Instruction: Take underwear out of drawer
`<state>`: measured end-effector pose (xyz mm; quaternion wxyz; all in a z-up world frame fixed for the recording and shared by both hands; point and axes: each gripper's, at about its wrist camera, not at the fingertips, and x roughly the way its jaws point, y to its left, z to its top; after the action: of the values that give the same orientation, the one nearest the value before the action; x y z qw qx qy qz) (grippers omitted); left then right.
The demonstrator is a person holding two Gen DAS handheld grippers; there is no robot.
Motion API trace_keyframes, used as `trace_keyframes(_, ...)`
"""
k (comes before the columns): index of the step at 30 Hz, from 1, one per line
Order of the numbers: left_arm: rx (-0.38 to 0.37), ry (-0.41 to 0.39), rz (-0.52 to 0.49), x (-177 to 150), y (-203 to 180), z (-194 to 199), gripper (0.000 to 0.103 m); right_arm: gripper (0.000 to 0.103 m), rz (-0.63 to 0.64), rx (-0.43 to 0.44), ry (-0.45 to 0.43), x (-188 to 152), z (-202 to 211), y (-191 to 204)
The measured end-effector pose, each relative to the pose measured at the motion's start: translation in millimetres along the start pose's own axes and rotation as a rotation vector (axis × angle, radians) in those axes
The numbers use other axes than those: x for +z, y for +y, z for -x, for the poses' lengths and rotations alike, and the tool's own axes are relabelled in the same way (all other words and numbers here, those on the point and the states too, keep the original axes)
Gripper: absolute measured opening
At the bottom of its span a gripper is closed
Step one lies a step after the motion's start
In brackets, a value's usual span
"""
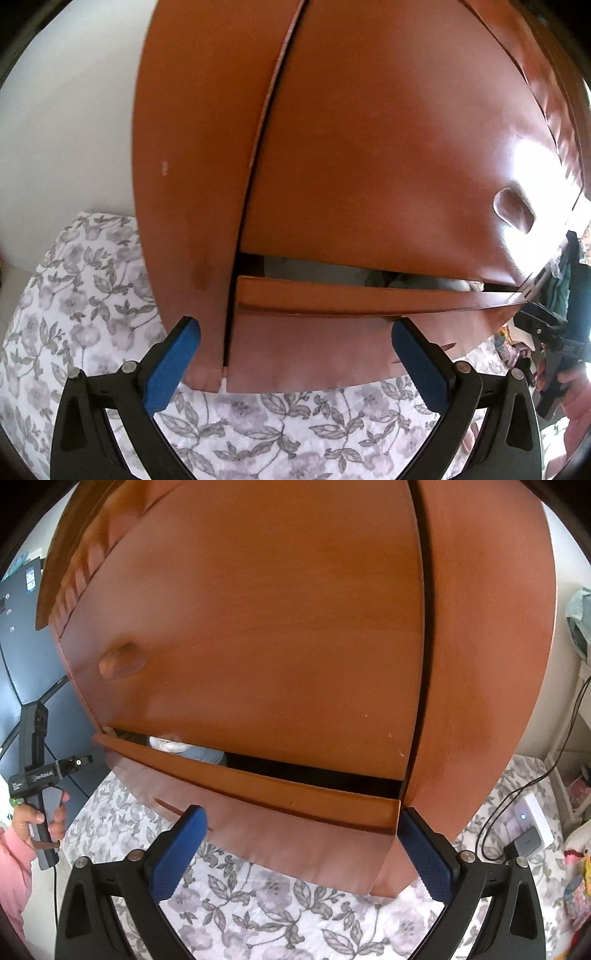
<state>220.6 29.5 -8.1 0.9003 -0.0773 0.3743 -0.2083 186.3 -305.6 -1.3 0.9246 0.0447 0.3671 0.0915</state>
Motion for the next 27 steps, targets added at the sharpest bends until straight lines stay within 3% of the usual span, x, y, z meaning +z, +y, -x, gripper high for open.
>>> trace_keyframes(8,-0.030,0.008,-0.057,4.0,-14.7,-5.9,0.103,0.103,0.037,0.003,0.014,0.7,0.1,2.5)
trace_keyframes(27,0.025,0.017,-0.145,-5.4,-24.8,-10.3,0.103,0.103,0.057,-0.040,0.014,-3.3,-1.2,11.6)
